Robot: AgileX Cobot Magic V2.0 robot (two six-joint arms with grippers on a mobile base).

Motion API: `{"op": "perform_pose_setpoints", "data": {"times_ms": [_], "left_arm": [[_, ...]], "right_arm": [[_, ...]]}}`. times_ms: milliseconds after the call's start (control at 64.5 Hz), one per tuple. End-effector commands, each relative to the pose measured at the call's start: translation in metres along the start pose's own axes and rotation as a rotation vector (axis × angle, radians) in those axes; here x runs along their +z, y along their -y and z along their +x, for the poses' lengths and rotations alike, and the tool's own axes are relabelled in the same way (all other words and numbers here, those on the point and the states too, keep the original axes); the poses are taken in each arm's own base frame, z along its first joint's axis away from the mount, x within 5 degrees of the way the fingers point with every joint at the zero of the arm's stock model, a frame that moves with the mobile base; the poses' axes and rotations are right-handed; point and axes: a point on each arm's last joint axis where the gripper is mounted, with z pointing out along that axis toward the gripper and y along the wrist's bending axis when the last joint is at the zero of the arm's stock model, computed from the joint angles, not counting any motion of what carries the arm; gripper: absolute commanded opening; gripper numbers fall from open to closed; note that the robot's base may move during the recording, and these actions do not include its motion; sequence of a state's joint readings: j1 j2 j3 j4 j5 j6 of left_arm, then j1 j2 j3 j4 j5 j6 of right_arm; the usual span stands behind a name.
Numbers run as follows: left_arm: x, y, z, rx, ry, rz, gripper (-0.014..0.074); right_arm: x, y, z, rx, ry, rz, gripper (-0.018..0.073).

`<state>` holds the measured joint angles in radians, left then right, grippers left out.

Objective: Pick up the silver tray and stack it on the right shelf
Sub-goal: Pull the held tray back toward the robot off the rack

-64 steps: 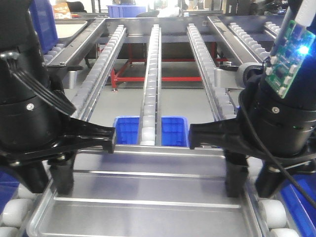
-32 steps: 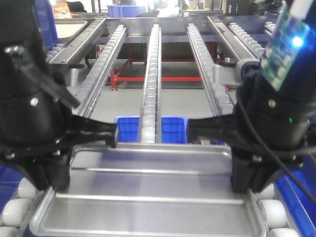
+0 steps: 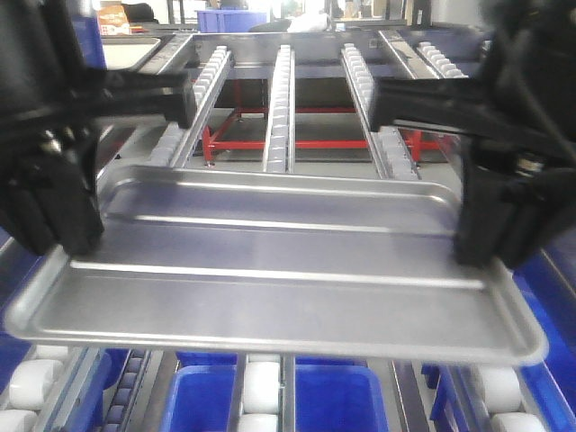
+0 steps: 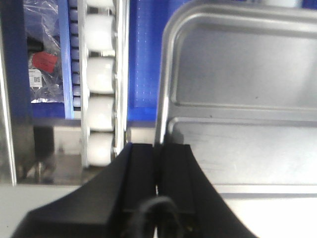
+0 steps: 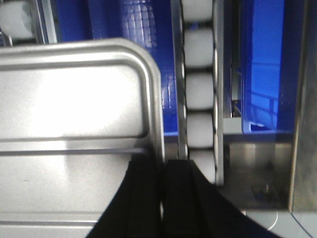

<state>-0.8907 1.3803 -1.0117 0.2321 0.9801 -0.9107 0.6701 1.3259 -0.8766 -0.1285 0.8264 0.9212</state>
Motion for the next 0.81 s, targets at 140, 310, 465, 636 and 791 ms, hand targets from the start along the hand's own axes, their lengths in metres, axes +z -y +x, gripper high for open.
{"op": "perform_pose_setpoints", "data": {"times_ms": [140, 310, 465, 636, 791], "left_arm": [[-0.013, 0.000, 0.035, -0.003, -0.018, -0.001, -0.0099], [-0.014, -0.005, 0.064, -0.025, -0.050, 0.051, -0.0100], [-0.021, -0.015, 0.074, 0.013, -0.048, 0.019, -0.0100], [-0.022, -0.017, 0.074, 0.018, -0.045, 0.002, -0.0100], [-0.022, -0.017, 0.074, 0.018, -0.044, 0.003, -0.0100]], "right_arm": [[-0.024, 0.003, 0.030, 0.027, 0.036, -0.052, 0.0057], [-0.027, -0.001, 0.055, -0.032, 0.023, -0.012, 0.0057], [-0.026, -0.006, 0.071, -0.037, 0.026, -0.010, 0.0057], [-0.027, -0.007, 0.076, -0.057, 0.016, -0.004, 0.0057], [-0.027, -0.006, 0.076, -0.061, 0.014, 0.006, 0.0057]]}}
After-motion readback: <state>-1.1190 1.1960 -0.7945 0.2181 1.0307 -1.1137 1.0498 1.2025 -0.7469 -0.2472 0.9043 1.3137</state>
